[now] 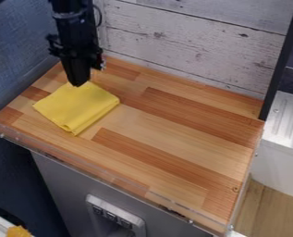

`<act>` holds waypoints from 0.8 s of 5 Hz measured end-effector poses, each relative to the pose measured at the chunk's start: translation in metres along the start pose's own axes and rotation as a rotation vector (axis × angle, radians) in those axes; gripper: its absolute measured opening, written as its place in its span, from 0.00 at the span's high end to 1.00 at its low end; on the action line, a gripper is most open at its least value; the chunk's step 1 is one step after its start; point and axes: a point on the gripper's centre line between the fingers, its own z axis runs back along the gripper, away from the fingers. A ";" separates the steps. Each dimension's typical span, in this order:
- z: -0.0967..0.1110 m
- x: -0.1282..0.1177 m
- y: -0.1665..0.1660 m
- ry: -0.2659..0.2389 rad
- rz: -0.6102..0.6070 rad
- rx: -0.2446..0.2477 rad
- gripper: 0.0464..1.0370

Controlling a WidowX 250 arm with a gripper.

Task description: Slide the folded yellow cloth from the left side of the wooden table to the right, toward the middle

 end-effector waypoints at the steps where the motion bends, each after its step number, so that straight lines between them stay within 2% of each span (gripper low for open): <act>1: -0.013 -0.001 0.003 0.009 0.009 -0.012 0.98; 4: -0.042 -0.001 0.004 0.003 0.014 -0.025 0.98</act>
